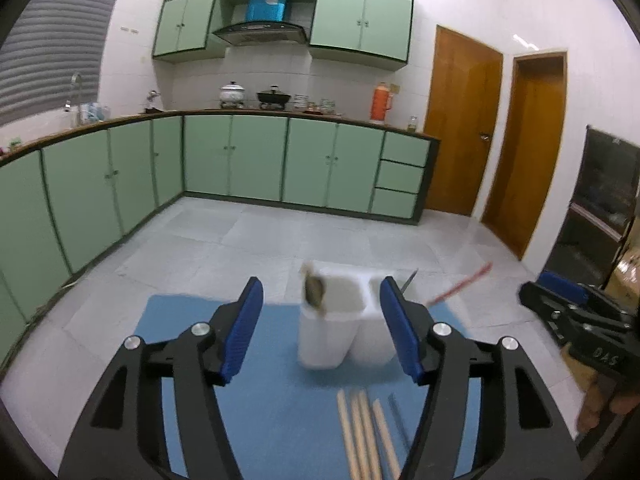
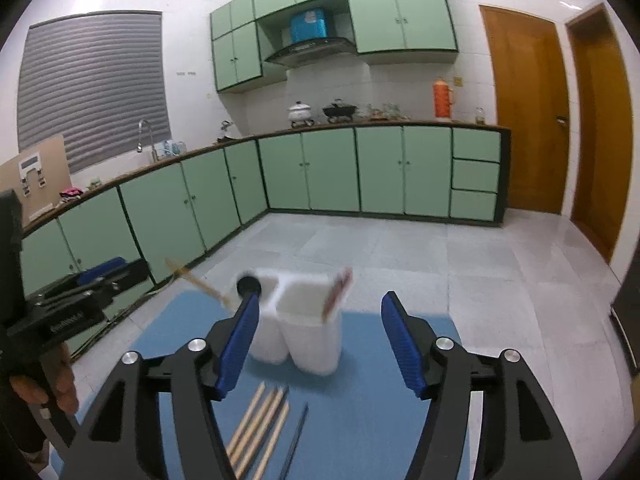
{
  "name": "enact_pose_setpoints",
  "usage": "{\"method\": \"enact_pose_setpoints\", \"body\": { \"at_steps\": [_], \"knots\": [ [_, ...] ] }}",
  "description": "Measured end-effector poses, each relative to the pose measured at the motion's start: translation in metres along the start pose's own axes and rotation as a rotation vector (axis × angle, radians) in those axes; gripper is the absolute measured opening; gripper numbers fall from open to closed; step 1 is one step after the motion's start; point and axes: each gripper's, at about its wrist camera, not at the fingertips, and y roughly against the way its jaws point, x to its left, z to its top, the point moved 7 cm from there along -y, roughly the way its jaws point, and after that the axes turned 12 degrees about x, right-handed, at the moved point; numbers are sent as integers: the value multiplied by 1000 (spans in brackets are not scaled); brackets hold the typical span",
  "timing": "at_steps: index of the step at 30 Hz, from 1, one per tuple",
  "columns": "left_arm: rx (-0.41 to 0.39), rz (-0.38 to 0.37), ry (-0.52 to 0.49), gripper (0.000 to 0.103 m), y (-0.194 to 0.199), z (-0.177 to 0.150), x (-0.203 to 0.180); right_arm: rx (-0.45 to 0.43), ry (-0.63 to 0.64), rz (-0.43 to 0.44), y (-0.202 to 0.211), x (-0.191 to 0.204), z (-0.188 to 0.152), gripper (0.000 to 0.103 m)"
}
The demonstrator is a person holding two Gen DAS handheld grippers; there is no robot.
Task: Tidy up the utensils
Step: 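Drop both chopsticks into the white holder and open both tools, then move both tools back over the remaining chopsticks on the mat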
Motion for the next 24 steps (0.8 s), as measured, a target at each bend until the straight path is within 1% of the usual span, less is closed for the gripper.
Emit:
{"method": "enact_pose_setpoints", "body": {
  "at_steps": [3, 6, 10, 13, 16, 19, 21, 24],
  "knots": [
    [23, 31, 0, 64, -1, -38, 4, 22, -8, -51, 0, 0, -39, 64],
    [71, 48, 9, 64, -8, -79, 9, 67, -35, -51, -4, 0, -79, 64],
    [137, 50, -2, 64, -17, -116, 12, 126, -69, -60, -12, 3, -128, 64],
    [186, 49, -8, 64, -24, -138, 12, 175, -78, -64, -21, 7, -153, 64],
    [230, 45, -27, 64, -28, -157, 10, 211, -90, -47, -26, 12, -173, 63],
    [274, 38, -52, 64, -30, -169, 7, 235, -91, -31, -29, 19, -186, 58],
    [315, 35, -67, 64, -34, -180, 3, 242, -91, -25, -30, 21, -189, 54],
    [359, 26, -64, 61, -39, -188, 0, 243, -94, -22, -30, 20, -191, 53]
  ]
}}
